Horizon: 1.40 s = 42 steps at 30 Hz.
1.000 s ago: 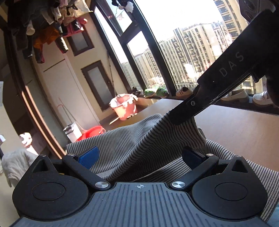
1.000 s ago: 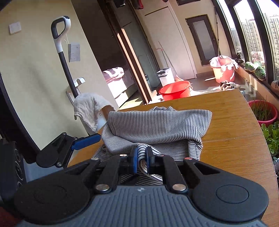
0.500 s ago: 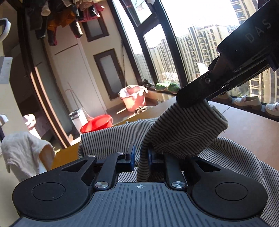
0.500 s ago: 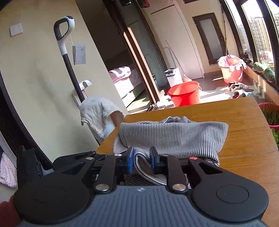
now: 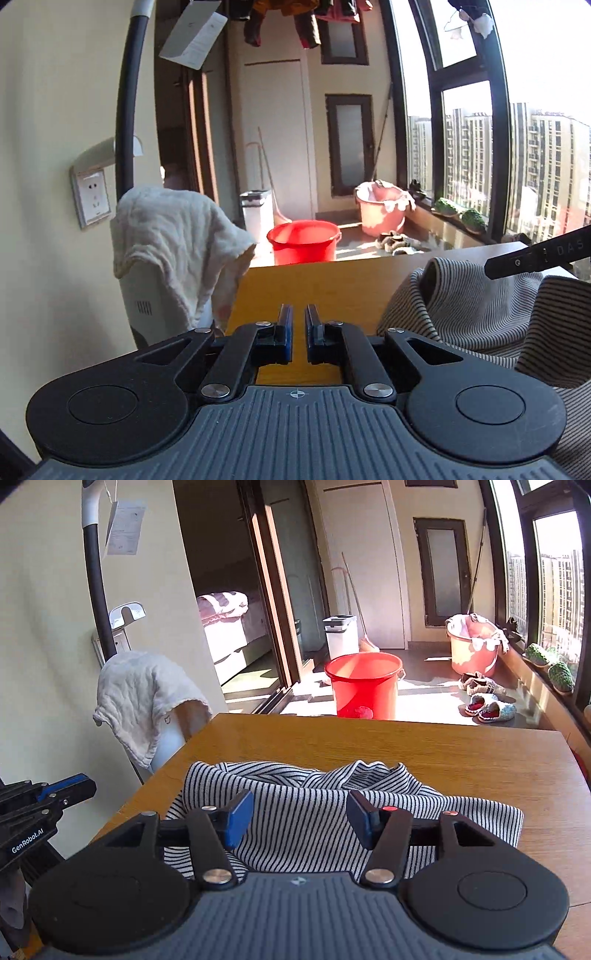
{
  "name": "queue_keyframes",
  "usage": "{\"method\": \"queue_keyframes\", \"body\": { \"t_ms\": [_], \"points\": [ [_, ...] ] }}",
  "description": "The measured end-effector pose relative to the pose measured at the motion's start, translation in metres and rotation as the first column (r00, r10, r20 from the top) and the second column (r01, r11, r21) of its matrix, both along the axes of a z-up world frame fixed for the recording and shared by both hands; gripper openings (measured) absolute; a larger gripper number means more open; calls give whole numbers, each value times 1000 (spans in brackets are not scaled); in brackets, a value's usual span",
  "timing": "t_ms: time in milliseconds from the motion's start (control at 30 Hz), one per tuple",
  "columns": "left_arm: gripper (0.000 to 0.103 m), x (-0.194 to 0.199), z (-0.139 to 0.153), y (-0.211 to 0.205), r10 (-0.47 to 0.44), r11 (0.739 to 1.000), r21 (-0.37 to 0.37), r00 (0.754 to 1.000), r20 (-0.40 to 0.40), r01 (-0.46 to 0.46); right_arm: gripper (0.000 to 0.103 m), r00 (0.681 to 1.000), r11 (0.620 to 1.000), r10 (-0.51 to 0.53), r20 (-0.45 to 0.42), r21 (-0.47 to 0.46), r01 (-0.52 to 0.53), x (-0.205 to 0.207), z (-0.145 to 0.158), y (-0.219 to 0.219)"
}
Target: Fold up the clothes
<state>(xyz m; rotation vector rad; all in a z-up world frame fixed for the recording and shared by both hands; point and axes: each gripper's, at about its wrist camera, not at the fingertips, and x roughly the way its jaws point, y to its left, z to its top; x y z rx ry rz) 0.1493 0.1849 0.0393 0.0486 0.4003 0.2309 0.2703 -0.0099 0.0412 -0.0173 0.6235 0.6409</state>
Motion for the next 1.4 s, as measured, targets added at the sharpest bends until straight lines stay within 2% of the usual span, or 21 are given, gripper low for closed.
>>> {"method": "queue_keyframes", "body": {
  "t_ms": [133, 167, 233, 333, 433, 467, 500, 633, 767, 833, 900, 1000, 1067, 1100, 1133, 1167, 1233, 1333, 1400],
  "points": [
    [9, -8, -1, 10, -24, 999, -36, 999, -32, 23, 64, 999, 996, 36, 6, -82, -35, 1, -3, 23],
    [12, -8, -3, 8, -39, 998, -56, 999, -35, 37, 65, 999, 995, 42, 5, -94, -42, -1, -4, 25],
    [15, -4, -6, 5, -71, 992, -103, 997, -40, 67, 65, 999, 994, 36, 1, -102, -36, -3, -4, 24],
    [17, -2, -11, -4, -118, 986, -127, 992, -45, 111, 65, 1000, 995, 16, -1, -99, -16, -7, 1, 9],
    [35, -8, -10, -13, -204, 968, -158, 978, -40, 195, 67, 1000, 994, 13, 5, -105, -12, -15, 10, -14],
    [46, -12, -10, -18, -225, 963, -160, 974, -38, 216, 71, 1000, 994, 22, 6, -104, -22, -20, 13, -24],
    [52, -14, -10, -24, -235, 962, -154, 971, -39, 226, 74, 999, 995, 40, 2, -96, -40, -27, 15, -34],
    [57, -16, -14, -45, -256, 963, -108, 965, -64, 248, 78, 993, 992, 112, -27, -63, -114, -62, 12, -74],
    [79, -26, -18, -70, -325, 946, -46, 941, -90, 322, 78, 983, 982, 181, -34, -48, -182, -97, 2, -103],
    [83, -32, -20, -83, -344, 939, -8, 933, -106, 345, 80, 972, 971, 227, -58, -59, -230, -116, -8, -111],
    [88, -34, -21, -95, -348, 935, 18, 929, -125, 353, 81, 965, 958, 254, -60, -123, -260, -133, -22, -109],
    [89, -32, -21, -104, -349, 935, 10, 926, -144, 354, 80, 972, 936, 233, -10, -268, -228, -147, -47, -94],
    [89, -36, -19, -109, -351, 934, 14, 924, -153, 358, 56, 977, 938, 210, 40, -289, -190, -146, -54, -92],
    [90, -40, -17, -112, -356, 931, 23, 922, -153, 364, 21, 984, 962, 179, 15, -213, -172, -139, -47, -98],
    [91, -45, -16, -115, -362, 928, 36, 920, -149, 371, 9, 989, 979, 150, -14, -136, -150, -132, -40, -105],
    [93, -51, -15, -120, -368, 924, 56, 919, -141, 379, 9, 991, 990, 125, -41, -60, -127, -126, -33, -111],
    [95, -62, -14, -135, -383, 911, 115, 916, -117, 396, 9, 991, 989, 121, -61, 92, -116, -120, -10, -125],
    [96, -71, -15, -166, -415, 878, 236, 908, -58, 416, 9, 981, 960, 172, -89, 239, -147, -120, 22, -138],
    [96, -70, -15, -186, -423, 855, 330, 906, 0, 400, 9, 971, 941, 219, -94, 285, -185, -122, 39, -139]
  ]
}}
